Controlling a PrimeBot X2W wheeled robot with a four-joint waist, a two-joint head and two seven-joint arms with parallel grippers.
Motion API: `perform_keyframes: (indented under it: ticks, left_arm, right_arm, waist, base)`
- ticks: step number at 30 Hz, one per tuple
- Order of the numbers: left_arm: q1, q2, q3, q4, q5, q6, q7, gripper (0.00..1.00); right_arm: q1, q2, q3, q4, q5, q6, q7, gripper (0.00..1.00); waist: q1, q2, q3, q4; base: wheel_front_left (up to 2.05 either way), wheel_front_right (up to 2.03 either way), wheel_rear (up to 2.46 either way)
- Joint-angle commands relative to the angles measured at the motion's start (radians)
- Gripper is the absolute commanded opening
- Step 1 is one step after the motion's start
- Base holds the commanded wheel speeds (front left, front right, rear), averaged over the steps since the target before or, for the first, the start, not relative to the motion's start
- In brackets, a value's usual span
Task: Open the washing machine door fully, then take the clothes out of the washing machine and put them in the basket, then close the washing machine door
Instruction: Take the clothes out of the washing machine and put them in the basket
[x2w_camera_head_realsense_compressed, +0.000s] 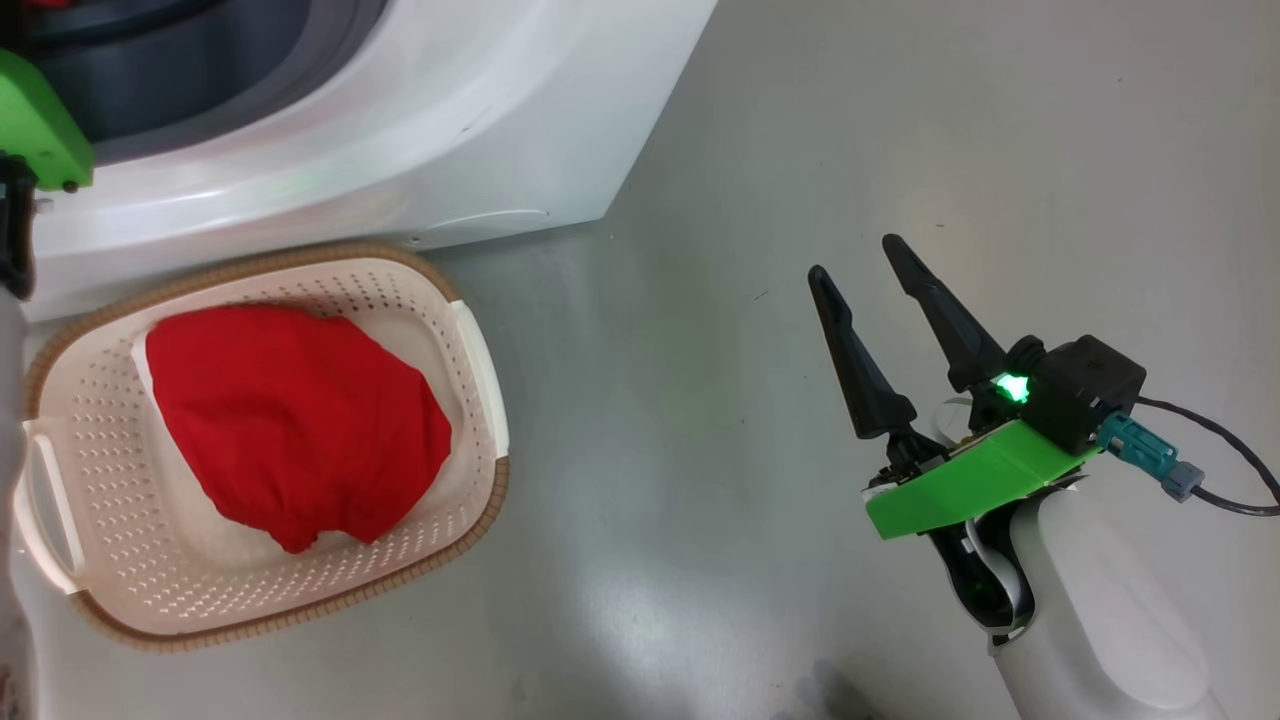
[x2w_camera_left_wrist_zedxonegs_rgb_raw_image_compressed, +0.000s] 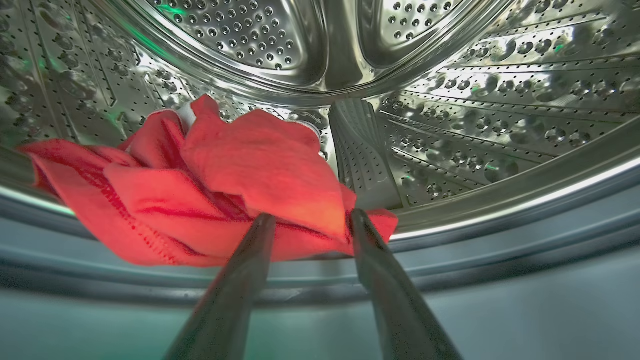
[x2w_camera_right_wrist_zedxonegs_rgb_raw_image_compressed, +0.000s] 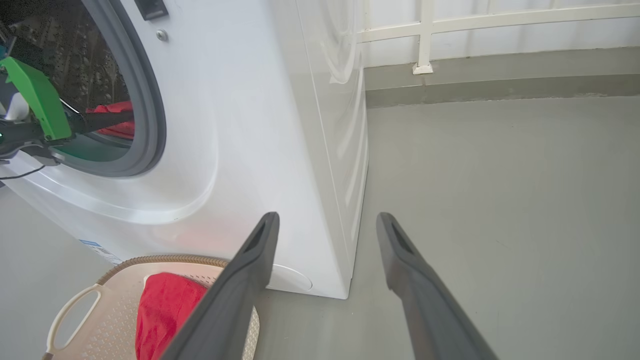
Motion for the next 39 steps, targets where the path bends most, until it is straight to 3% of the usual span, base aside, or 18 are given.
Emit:
perform_keyframes:
  ticks: [1,3,4,22,39]
  left_arm:
    - [-0.022,0.052,0.003,-0.01,0.001,0.006,-0.015,0.13]
    - [-0.022,0.054,0.003,-0.004,-0.003,0.005,-0.022,0.01]
    - [-0.022,0.055,0.003,-0.002,-0.005,0.005,-0.025,0.0]
    - [0.1,-0.015,0.018,-0.049,-0.074,-0.036,-0.14,0.0]
    - [0.492,-0.076,0.12,-0.635,-0.073,-0.047,-0.142,0.0]
  right_arm:
    - [0.012,0.006,0.02,-0.022,-0.003,0.002,-0.007,1.0]
    - [0.012,0.006,0.02,-0.022,-0.003,0.002,-0.007,1.0]
    - [0.012,0.006,0.019,-0.021,-0.003,0.002,-0.007,1.0]
    - [0.031,-0.014,-0.004,-0.012,-0.005,0.002,-0.007,1.0]
    - [0.091,-0.064,-0.044,-0.022,0.003,0.002,-0.007,1.0]
  waist:
    - [0.0,-0.0001,-0.001,-0.002]
    - [0.0,-0.0001,-0.004,-0.002]
    - [0.0,-0.0001,-0.005,-0.002]
    - [0.0,-0.0001,-0.099,0.07]
    - [0.0,-0.0001,-0.193,0.153]
  base:
    - [0.0,0.0,0.0]
    - [0.0,0.0,0.0]
    - [0.0,0.0,0.0]
    - [0.0,0.0,0.0]
    - [0.0,0.0,0.0]
